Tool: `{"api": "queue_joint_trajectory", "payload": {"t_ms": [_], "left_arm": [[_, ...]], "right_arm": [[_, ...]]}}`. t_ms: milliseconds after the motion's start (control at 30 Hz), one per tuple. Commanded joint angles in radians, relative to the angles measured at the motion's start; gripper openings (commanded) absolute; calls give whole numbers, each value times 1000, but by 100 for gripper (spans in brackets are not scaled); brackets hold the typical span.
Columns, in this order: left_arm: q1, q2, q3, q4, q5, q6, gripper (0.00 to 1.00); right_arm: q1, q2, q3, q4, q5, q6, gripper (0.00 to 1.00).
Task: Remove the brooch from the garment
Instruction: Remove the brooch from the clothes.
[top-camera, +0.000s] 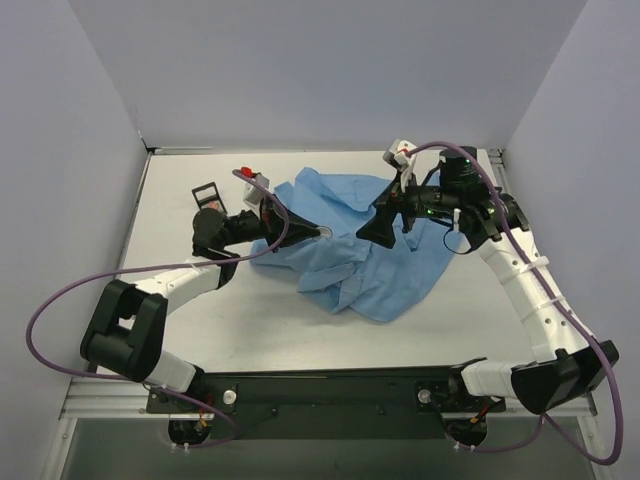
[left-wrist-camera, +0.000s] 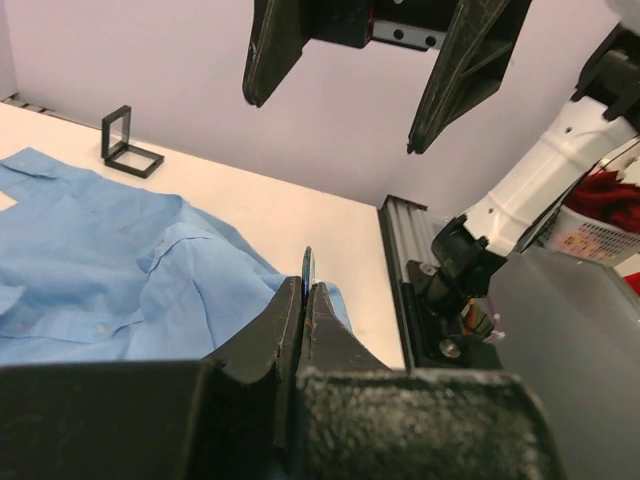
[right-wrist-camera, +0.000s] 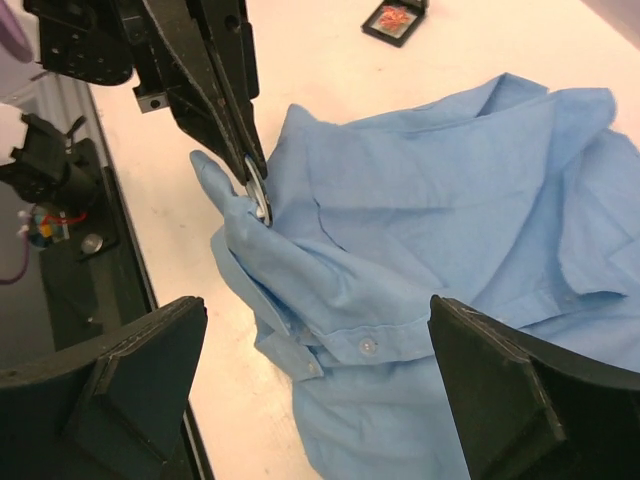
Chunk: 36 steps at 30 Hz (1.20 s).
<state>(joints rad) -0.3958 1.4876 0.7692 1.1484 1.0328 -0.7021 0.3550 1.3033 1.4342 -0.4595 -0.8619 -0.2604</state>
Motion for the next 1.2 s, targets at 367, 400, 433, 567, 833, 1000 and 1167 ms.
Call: {"api": "queue_joint_trajectory", "payload": {"t_ms": [367,400,433,567,833,1000,1167], "left_arm": [[-57,14,-67,447,-96,-244,0],[-58,22,-67,448,-97,-246,0],[-60,26,-68,450,-100,-253,0],[-67,39,-68,453,-105,-254,0],[-74,53,-67,462,-99,-258,0],[-78,56,-67,468,-93,-263,0],[-81,59,-67,470,-91,-261,0]], "right_arm": [[55,36,-116,159,-200,-37,54],[70,37,-124,159,-190,-45,51],[79,39,-127,157,-172,-51,46],[102,62,-133,151,-190,-80,40],[122,106,-109,154,-167,-76,38],[124,119,-104,159,-172,-69,36],[122,120,-87,160,-198,-53,33]]}}
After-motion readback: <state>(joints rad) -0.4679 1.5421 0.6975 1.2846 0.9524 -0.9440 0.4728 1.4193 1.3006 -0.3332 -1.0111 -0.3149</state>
